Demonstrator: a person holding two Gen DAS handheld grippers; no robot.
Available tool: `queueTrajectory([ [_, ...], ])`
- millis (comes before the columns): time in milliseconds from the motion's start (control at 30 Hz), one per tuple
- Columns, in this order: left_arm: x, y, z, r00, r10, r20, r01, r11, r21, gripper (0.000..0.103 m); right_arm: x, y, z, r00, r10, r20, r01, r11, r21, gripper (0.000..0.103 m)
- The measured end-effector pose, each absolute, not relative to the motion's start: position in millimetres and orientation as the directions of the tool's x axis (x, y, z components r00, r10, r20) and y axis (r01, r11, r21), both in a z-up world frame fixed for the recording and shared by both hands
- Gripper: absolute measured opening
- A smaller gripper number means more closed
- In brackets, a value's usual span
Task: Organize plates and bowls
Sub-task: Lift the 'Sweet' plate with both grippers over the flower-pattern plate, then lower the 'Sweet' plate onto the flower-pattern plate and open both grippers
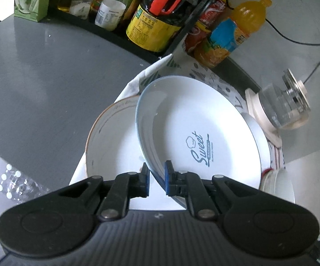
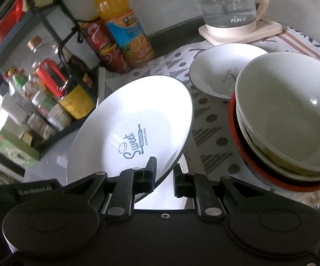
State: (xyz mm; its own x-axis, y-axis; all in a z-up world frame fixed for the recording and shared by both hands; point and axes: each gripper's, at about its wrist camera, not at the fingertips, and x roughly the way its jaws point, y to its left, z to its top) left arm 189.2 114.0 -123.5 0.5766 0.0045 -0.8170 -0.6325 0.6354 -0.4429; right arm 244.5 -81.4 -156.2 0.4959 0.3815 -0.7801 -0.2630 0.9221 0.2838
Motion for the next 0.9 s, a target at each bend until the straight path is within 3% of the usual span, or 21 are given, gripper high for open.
queueTrajectory([
  [633, 160.9, 100.5, -144.4, 0.5, -0.045, -0.865, -0.669, 0.614, -0.419, 0.013, 221.6, -98.9, -162.1, 0.438, 0.357, -0.825, -0.309, 0.922, 0.235, 0.014],
  [900, 170.1, 108.6, -148.1, 0.468, -0.068, -0.881, -0.663, 0.631, -0.402, 0.015, 227.8, -100.6, -168.8, 0.412, 0.363, -0.836, -0.237, 0.928, 0.287, 0.013],
])
